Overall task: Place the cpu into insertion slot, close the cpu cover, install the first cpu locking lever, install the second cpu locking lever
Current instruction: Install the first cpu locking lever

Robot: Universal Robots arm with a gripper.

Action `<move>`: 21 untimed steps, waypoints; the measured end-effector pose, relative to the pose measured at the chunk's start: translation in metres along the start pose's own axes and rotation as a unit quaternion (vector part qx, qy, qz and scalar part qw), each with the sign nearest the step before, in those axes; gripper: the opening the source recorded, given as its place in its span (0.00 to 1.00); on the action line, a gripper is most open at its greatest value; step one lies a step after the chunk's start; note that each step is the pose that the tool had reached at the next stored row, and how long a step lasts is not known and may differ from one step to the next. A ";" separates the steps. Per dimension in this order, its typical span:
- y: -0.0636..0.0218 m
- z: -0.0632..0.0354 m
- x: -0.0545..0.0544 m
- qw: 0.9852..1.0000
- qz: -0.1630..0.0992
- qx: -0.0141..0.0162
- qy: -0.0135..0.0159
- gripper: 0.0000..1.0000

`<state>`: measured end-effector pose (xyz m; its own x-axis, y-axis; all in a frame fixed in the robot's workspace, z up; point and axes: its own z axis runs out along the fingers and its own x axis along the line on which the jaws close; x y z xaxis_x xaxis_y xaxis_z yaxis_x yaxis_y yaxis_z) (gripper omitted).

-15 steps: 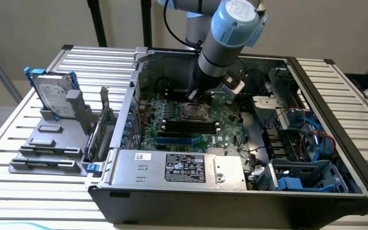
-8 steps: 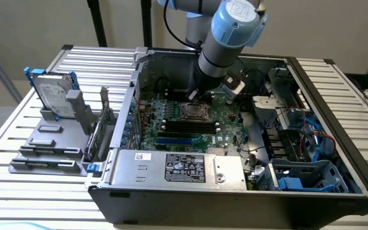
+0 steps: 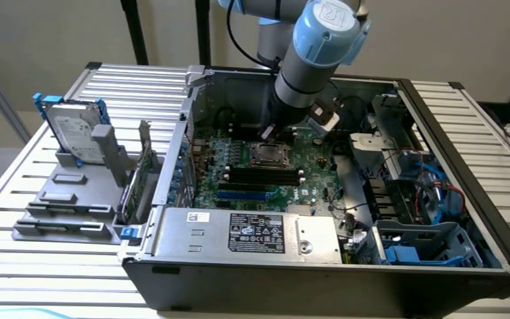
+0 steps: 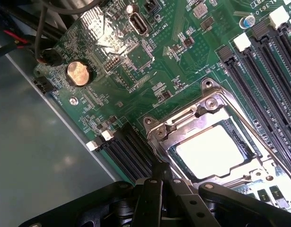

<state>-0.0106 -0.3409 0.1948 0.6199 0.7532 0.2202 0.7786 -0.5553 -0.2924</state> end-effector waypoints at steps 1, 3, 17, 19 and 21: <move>0.0001 0.0001 0.000 1.000 0.000 0.000 0.000 0.11; 0.0002 0.0003 0.000 1.000 0.000 0.000 0.000 0.11; 0.0029 0.0026 0.001 1.000 0.000 -0.001 -0.001 0.11; 0.0036 0.0027 0.001 1.000 -0.001 -0.001 -0.001 0.11; 0.0045 0.0029 0.002 1.000 -0.002 0.000 -0.001 0.11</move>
<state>-0.0064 -0.3410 0.1912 0.6172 0.7559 0.2184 0.7805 -0.5533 -0.2911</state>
